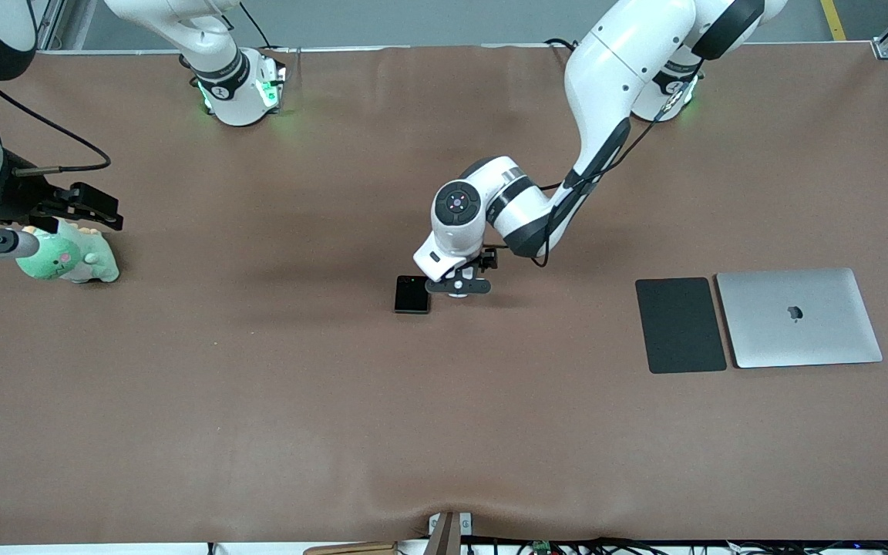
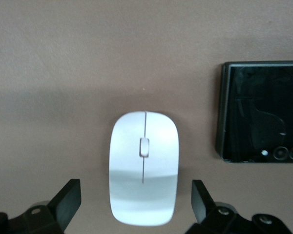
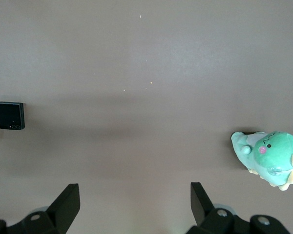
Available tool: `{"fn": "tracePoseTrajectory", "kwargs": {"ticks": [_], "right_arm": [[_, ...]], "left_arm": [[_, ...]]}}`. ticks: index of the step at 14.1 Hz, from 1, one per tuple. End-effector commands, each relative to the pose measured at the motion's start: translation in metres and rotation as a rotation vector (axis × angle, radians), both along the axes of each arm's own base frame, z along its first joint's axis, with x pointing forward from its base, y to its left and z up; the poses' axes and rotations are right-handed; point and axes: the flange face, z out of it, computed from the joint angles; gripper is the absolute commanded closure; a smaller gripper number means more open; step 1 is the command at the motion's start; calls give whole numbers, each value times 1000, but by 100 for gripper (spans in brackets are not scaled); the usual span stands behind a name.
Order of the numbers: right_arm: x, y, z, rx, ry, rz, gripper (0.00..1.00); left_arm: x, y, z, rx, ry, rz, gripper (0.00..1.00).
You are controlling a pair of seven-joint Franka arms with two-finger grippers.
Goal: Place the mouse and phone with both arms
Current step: 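Grasp the mouse with the left gripper while the right gripper reaches out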
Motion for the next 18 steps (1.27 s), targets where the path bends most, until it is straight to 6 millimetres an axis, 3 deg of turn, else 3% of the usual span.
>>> {"fn": "tracePoseTrajectory", "kwargs": {"ticks": [1,5,7,10,13,15,18], "right_arm": [[3,5,-3,-5,-7,1,0],[3,9,-4,-2,-5,10,0],[5,9,-7,-3,1,8,0],[6,10,-10,-4,4,8,0],[6,11,-8,-2,0,10,0],[6,13,-8,-2,0,13,0],[8,10,-10,-2,-4,10,0]], "left_arm": [[2,-6,-14,9,-33,-14,2],[-1,-8,-21,12,-42,-34,23],[2,-8,-19,10,-47,-42,39],[9,-4,-10,25,-91,-70,54],[44,25,19,31,-144,-37,54],[64,44,54,27,-176,2,53],[104,98,98,39,-202,82,53]]}}
